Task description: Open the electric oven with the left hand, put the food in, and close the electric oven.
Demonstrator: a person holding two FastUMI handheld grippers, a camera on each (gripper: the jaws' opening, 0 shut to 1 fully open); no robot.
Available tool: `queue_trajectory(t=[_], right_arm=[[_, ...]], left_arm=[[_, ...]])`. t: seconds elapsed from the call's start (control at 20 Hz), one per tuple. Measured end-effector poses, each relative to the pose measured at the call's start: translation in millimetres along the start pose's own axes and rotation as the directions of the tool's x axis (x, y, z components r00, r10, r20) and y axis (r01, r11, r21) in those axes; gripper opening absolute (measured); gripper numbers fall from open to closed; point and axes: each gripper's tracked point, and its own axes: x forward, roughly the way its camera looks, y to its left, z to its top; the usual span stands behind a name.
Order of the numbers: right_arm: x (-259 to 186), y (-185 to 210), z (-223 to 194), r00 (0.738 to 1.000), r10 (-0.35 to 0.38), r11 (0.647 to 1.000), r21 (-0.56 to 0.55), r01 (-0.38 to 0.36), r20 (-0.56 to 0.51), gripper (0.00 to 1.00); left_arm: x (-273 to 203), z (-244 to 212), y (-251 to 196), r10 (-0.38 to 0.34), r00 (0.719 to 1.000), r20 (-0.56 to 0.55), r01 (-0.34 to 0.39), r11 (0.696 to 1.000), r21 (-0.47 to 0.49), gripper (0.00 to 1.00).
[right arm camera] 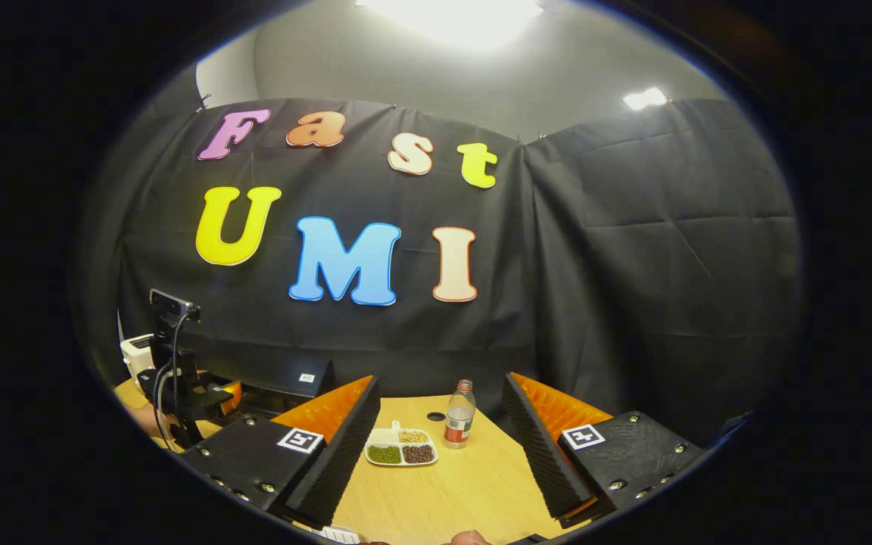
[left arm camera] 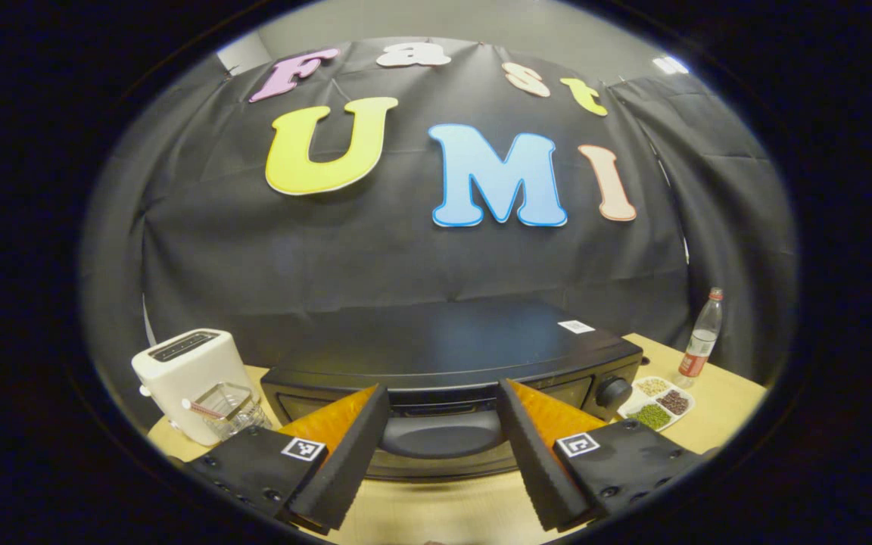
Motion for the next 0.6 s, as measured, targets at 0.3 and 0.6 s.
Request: queue_trajectory(t=[0.3, 0.6], right_arm=[[-0.4, 3.1, 6.4, 0.999, 0.046, 0.999, 0.003, -0.046, 0.024, 0.98], [-6.9, 4.6, 8.3, 0.996, 0.083, 0.996, 0.026, -0.084, 0.033, 0.98]], left_arm=[[-25.0, -10.2, -2.4, 0.003, 1.0, -0.004, -0.003, 1.0, 0.001, 0.99], [-53.5, -29.2, -6.9, 0.008, 1.0, -0.028, -0.008, 1.0, 0.011, 0.99]])
